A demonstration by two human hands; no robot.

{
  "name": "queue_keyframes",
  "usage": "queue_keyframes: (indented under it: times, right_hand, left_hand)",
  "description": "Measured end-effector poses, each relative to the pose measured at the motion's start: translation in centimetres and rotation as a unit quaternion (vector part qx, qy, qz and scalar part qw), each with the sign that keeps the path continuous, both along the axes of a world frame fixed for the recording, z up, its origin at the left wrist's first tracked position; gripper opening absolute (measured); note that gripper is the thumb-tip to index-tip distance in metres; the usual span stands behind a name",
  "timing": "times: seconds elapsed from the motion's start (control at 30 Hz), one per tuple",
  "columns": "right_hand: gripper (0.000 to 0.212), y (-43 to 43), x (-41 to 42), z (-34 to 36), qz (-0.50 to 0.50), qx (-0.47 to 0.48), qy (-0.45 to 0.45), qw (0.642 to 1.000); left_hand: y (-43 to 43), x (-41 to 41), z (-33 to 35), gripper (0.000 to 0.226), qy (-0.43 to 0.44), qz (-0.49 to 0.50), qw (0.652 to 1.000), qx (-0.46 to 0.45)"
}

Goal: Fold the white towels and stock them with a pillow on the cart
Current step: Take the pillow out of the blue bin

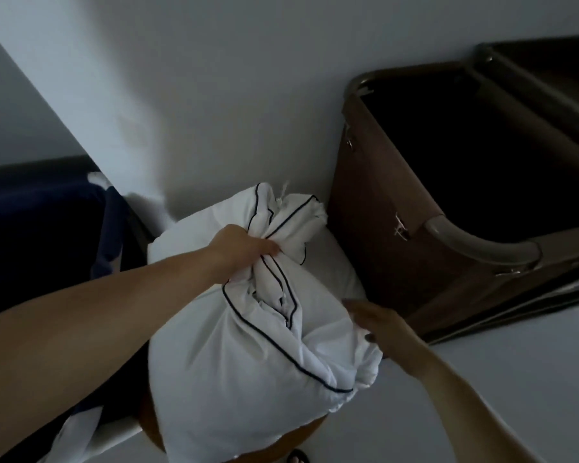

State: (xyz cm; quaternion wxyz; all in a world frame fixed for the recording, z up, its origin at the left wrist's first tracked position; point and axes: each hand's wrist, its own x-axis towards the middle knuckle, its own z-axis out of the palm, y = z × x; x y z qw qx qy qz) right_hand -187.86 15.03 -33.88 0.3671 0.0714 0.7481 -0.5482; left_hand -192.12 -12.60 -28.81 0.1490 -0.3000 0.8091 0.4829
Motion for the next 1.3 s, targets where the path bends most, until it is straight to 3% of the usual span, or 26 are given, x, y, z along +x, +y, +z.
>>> queue_keyframes:
  times: [0.07,0.13,0.23,0.33,0.43,0.5,0.53,0.57,0.63,0.67,0.7,0.83,0.97,1.2,1.3]
  right_hand:
    - [0.032,0.2,0.4,3.5,-0.049,0.001,0.053,0.997]
    - [0.061,-1.3,2.1,6.7,0.037,0.098,0.138,0.985]
    - [0.103,-5.9,5.5,7.1,0.15,0.281,0.306,0.897]
    - [0.118,-9.2,3.8,3.7,0.159,0.358,0.204,0.897]
    - [0.109,-9.2,0.6,-0.7,0.084,0.406,0.153,0.897]
    - [0.096,-8.4,-0.1,-3.6,0.041,0.411,0.153,0.898]
    - [0.092,-8.1,-0.3,-4.8,0.033,0.412,0.155,0.897]
    - [0.089,-8.0,-0.4,-5.9,0.033,0.416,0.158,0.895]
    - [0.085,-7.8,-0.9,-7.3,0.03,0.419,0.16,0.893]
    - [0.083,-7.6,-1.2,-7.8,0.026,0.418,0.157,0.894]
    - [0.082,-7.4,-1.5,-8.3,0.019,0.416,0.154,0.896]
    - [0.093,-6.2,-1.5,-9.9,-0.022,0.416,0.116,0.902]
    - [0.106,-5.4,-2.6,-11.8,-0.056,0.413,0.109,0.903]
    - [0.156,-2.3,-6.2,-15.1,-0.085,0.308,0.058,0.946]
    - [0.166,-2.4,-8.0,-16.0,-0.052,0.256,0.042,0.964]
  left_hand:
    - [1.3,-0.8,-0.9,0.05,-0.004,-0.007,1.0,0.03]
    - [3.0,-1.6,-1.5,0.052,-0.016,0.002,0.995,0.095]
    - [5.3,-2.9,-1.9,0.041,-0.048,0.023,0.978,0.203]
    - [6.0,-3.5,-1.9,0.026,-0.078,-0.01,0.954,0.289]
    - [4.5,-3.7,-2.0,0.026,-0.077,-0.089,0.949,0.293]
    - [2.8,-3.7,-2.4,0.02,-0.01,-0.191,0.964,0.185]
    - [1.8,-3.5,-2.9,0.019,0.057,-0.271,0.958,0.07]
    - [0.7,-3.3,-3.5,0.024,0.143,-0.349,0.924,-0.061]
    - [-1.8,-2.9,-5.1,0.044,0.313,-0.447,0.793,-0.27]
    - [-3.1,-2.9,-6.0,0.054,0.36,-0.462,0.733,-0.346]
    - [-4.1,-3.1,-6.7,0.064,0.359,-0.461,0.71,-0.393]
    - [-5.9,-5.8,-8.9,0.08,0.218,-0.445,0.768,-0.406]
    - [-4.2,-8.6,-11.5,0.078,0.17,-0.445,0.774,-0.417]
    - [-2.9,-9.5,-14.6,0.077,0.15,-0.435,0.763,-0.454]
    - [-4.2,-8.4,-14.0,0.078,0.205,-0.421,0.78,-0.415]
